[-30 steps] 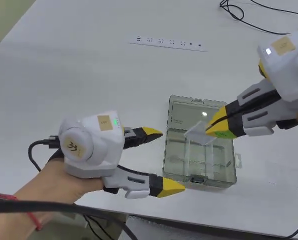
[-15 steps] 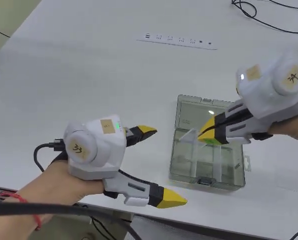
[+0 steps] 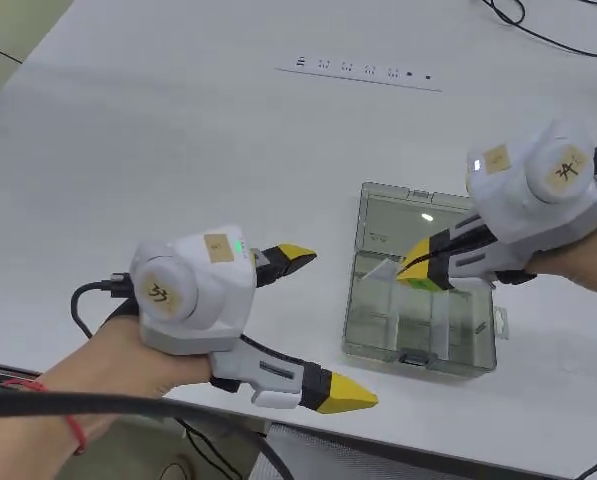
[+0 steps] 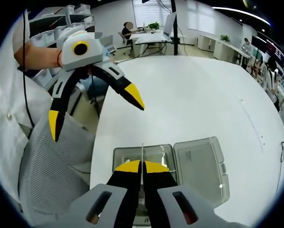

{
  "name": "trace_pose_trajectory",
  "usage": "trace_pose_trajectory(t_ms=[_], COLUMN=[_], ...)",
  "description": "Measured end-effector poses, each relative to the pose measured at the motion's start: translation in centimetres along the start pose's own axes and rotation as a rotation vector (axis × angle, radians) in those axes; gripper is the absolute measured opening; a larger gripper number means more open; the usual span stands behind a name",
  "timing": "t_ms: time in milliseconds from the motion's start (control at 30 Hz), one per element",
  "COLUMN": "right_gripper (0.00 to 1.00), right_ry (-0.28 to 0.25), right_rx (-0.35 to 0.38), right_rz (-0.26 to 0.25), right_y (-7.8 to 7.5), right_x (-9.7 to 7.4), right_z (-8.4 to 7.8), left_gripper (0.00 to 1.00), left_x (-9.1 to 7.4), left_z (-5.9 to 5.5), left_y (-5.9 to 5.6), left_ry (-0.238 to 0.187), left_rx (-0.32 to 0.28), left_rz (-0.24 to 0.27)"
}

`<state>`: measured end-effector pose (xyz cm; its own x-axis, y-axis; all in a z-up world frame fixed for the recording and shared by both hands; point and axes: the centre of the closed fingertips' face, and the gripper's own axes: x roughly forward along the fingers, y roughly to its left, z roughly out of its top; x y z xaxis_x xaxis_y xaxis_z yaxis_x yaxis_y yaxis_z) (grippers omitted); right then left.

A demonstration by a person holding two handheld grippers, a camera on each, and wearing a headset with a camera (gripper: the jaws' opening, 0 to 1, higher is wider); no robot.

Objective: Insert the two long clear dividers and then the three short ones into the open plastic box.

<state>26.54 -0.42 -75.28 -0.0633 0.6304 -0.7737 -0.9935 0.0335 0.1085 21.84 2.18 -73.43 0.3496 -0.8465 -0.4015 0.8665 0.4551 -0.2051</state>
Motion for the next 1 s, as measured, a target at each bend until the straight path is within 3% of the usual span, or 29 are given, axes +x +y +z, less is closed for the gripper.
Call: trace_pose_trajectory(t_ms=[433,800,1000], right_gripper=[0.02,0.02,0.02], right_ry=[-0.010,0.034,0.051], right_rx=[-0.028,-0.081,-0.068], right_rz=[-0.021,-0.015,-0.008], right_y=[-0.6,-0.7,-0.8], right_x=[0.9,3.2,4.0], right_z=[-0.5,-0.9,-1.3], left_gripper=[1.00,1.00,1.00], left_x=[0.2,0.3,0.2], left_z=[-0.1,0.0,-0.1], left_y=[-0.1,-0.3,-0.2], left_ry=[0.003,-0.002,-0.002], left_rx=[-0.004,-0.007,-0.009], left_rz=[-0.004,-0.011,-0.009])
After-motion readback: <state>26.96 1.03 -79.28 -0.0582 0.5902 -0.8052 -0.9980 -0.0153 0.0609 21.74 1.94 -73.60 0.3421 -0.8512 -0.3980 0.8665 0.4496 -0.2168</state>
